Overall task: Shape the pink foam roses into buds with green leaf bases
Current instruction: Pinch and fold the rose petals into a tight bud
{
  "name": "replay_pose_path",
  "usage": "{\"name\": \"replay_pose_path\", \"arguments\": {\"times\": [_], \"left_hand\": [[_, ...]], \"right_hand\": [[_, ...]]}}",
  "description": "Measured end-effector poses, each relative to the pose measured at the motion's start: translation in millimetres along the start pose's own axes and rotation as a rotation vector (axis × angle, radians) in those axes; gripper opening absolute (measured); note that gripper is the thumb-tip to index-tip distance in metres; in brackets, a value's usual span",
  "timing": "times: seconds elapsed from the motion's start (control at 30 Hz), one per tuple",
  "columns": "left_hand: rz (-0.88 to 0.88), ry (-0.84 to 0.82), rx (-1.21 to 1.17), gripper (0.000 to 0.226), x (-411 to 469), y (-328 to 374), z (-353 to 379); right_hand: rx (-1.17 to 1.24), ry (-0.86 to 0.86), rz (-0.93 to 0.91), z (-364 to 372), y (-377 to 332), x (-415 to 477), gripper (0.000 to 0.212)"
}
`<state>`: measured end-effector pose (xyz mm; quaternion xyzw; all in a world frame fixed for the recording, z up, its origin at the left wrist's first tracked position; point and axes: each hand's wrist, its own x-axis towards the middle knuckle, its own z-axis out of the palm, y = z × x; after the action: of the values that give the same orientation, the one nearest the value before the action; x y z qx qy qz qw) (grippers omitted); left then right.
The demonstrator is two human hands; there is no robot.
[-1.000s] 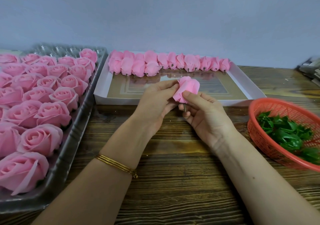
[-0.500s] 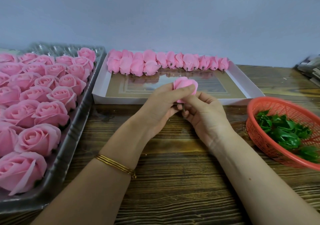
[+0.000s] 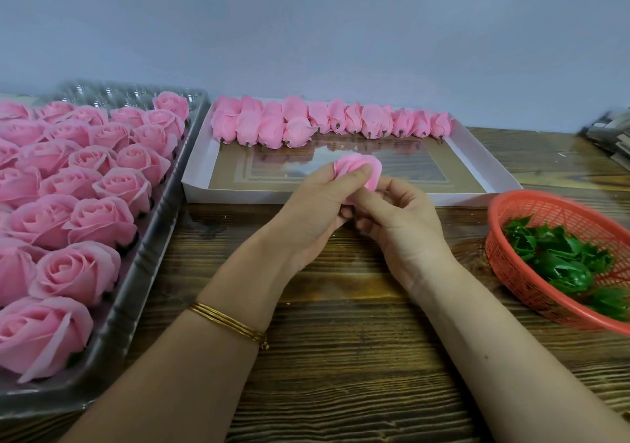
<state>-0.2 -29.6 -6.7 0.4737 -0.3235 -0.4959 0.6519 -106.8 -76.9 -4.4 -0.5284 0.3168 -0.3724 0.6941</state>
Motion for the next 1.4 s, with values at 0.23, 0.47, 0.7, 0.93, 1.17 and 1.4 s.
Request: {"name": "replay_pose_path", "arguments": {"times": [0.23, 0.47, 0.7, 0.93, 1.17, 1.4], "left_hand": [[0.015, 0.089, -0.099, 0.023, 2.6, -1.1, 0.0], [0.025, 0.033, -0.074, 0.023, 4.0, -3.6, -2.7], [0.035, -0.066, -0.001, 0.034, 2.3, -0.9, -9.7], [0.081, -0.109, 0.084, 0.060, -0.8, 2.2, -9.2], [0.062, -0.072, 0.094, 0.055, -3.1, 2.4, -9.9], [0.224, 0.070, 0.160, 0.036, -2.9, 1.2, -8.3]], "right_hand": [[0.012, 0.032, -0.013, 1.8, -1.0, -0.7, 0.023], [0.007, 0.034, -0.014, 0.4, -1.0, 0.0, 0.019], [0.095, -0.111, 0.079, -2.7, -3.5, 0.8, 0.008], [0.149, -0.232, 0.170, -3.4, -6.7, 1.7, 0.016], [0.217, -0.301, 0.240, -4.0, -4.8, 2.8, 0.026], [0.103, -0.139, 0.205, -3.6, -5.8, 2.6, 0.030]]}}
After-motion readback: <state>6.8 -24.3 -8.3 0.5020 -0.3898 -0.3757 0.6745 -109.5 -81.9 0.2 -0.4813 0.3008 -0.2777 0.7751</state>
